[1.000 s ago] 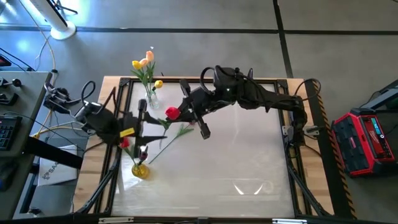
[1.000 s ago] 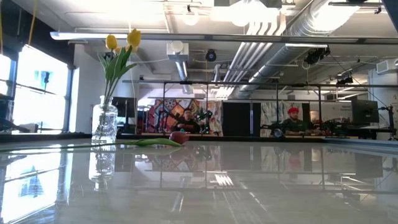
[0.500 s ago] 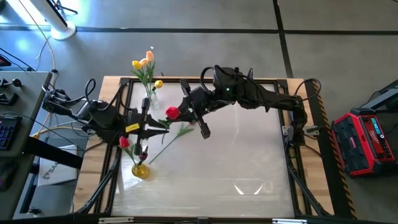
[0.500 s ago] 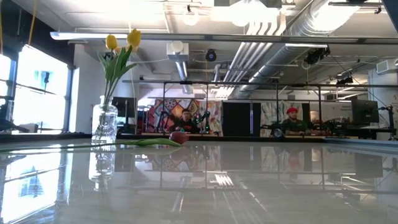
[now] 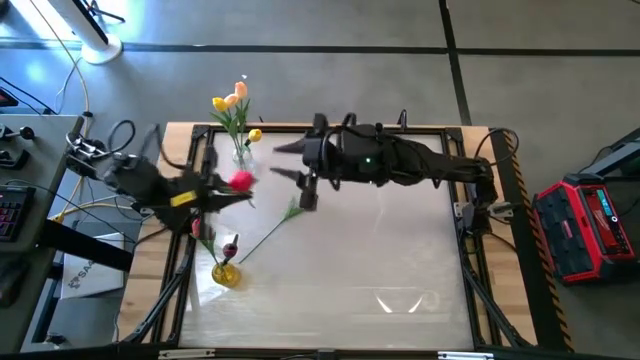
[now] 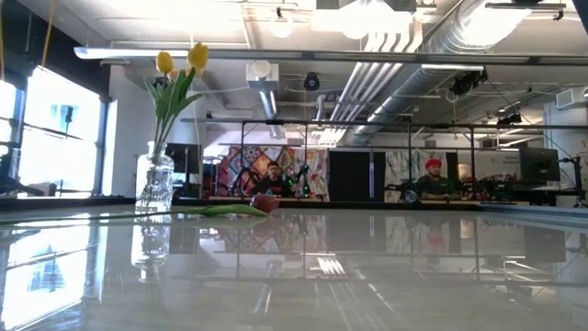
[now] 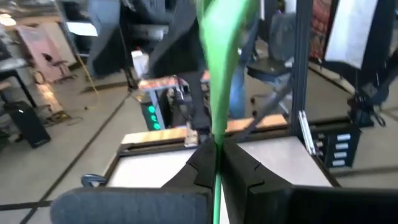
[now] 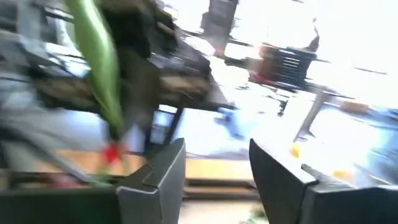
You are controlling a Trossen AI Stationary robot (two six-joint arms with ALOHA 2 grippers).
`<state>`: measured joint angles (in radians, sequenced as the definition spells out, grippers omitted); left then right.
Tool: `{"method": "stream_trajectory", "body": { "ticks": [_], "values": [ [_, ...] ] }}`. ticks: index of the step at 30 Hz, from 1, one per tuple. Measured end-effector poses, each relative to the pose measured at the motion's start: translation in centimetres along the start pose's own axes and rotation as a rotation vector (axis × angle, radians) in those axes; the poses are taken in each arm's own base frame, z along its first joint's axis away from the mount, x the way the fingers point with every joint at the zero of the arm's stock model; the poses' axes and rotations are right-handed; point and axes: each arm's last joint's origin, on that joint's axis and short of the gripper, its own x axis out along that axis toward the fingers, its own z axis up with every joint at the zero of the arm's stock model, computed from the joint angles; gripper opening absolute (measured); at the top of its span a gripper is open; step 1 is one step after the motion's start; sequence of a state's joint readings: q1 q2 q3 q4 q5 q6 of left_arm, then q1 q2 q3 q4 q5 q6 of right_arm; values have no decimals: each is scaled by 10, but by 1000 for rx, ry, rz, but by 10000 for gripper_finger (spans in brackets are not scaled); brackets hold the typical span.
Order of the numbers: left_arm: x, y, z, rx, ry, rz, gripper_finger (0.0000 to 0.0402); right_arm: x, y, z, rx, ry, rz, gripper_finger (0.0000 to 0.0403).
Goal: Sort flowers into vase by color
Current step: Put the red tulip into the orange vase
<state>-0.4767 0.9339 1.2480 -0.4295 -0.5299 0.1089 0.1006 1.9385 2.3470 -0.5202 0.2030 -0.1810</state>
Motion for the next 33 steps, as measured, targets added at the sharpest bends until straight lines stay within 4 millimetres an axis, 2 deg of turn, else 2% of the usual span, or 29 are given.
{"method": "stream_trajectory", "body": {
  "ticks": [3, 8, 12, 16, 23, 27, 33],
  "values": [
    [-20, 3, 3, -33, -30, 29, 1, -4, 6, -1, -16, 49, -120, 169],
    [-49, 7, 4, -155, -59, 22, 0, -6, 14, -12, 46, 172, -118, 160],
    [-66, 7, 6, -248, -90, -84, 0, -7, 13, -28, 101, 299, -128, 151],
    [-76, 1, 9, -227, -114, -216, 0, -6, 16, -39, 124, 371, -145, 145],
    [-95, -2, 30, -215, -166, -403, 0, -1, 20, -64, 139, 500, -218, 144],
    [-92, -24, 22, -155, -95, -414, 0, 0, 24, -80, 157, 583, -227, 144],
    [-87, -68, -1, -84, -14, -294, 0, 7, 33, -109, 156, 688, -241, 144]
  ]
}}
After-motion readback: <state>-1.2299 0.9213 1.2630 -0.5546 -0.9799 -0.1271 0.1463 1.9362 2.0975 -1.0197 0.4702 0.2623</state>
